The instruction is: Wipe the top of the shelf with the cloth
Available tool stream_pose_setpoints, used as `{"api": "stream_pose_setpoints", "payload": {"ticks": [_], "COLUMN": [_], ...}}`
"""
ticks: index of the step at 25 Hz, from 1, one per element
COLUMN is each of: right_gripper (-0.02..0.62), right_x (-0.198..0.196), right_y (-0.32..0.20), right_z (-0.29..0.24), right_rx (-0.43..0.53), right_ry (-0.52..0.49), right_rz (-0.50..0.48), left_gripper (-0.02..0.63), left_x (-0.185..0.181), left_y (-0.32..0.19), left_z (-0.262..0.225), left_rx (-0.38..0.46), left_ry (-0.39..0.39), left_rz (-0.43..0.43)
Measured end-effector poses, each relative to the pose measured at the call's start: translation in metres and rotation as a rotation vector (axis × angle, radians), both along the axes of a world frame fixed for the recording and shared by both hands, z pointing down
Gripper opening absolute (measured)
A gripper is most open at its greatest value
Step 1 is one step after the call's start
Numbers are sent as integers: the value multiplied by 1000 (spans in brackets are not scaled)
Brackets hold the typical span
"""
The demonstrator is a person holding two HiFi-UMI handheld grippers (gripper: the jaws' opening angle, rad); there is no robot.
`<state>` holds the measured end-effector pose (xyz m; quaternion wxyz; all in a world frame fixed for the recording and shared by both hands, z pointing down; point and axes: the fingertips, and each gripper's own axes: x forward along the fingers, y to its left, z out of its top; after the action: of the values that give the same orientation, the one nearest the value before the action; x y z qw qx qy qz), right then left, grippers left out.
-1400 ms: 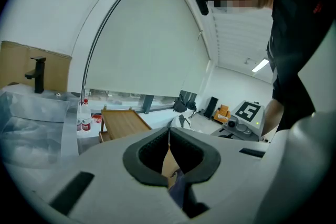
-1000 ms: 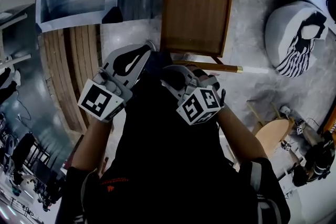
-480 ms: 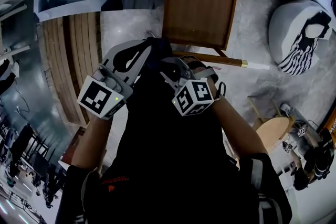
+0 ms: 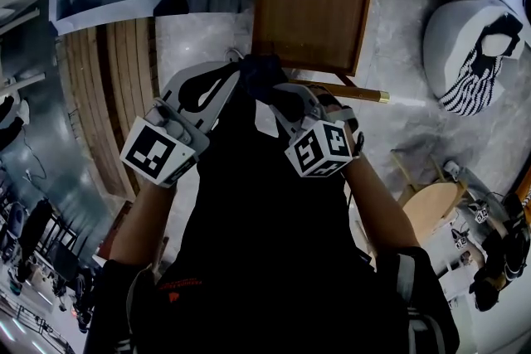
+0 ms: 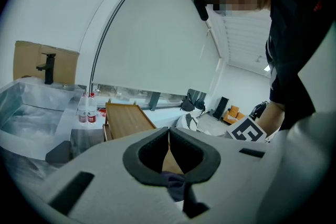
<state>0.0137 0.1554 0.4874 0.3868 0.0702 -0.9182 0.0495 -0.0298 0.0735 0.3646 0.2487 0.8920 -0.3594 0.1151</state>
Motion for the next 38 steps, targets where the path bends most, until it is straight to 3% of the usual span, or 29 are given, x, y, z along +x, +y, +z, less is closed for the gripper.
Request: {"api": "stream_pose_setpoints", "payload": {"ticks": [18,38], "right_gripper": [72,72], "right_x": [108,200], "right_y": [5,-2], "right_z": [14,20], "right_rx": [0,-18], "right_ry": [60,132], "right_rz": [158,358], "left_gripper": [26,26], "left_x": [78,96], "left_y": [-3,8], "left_z": [0,1], "left_rx": [31,9], "left_ry": [18,-5], "left_rz": [131,155]}}
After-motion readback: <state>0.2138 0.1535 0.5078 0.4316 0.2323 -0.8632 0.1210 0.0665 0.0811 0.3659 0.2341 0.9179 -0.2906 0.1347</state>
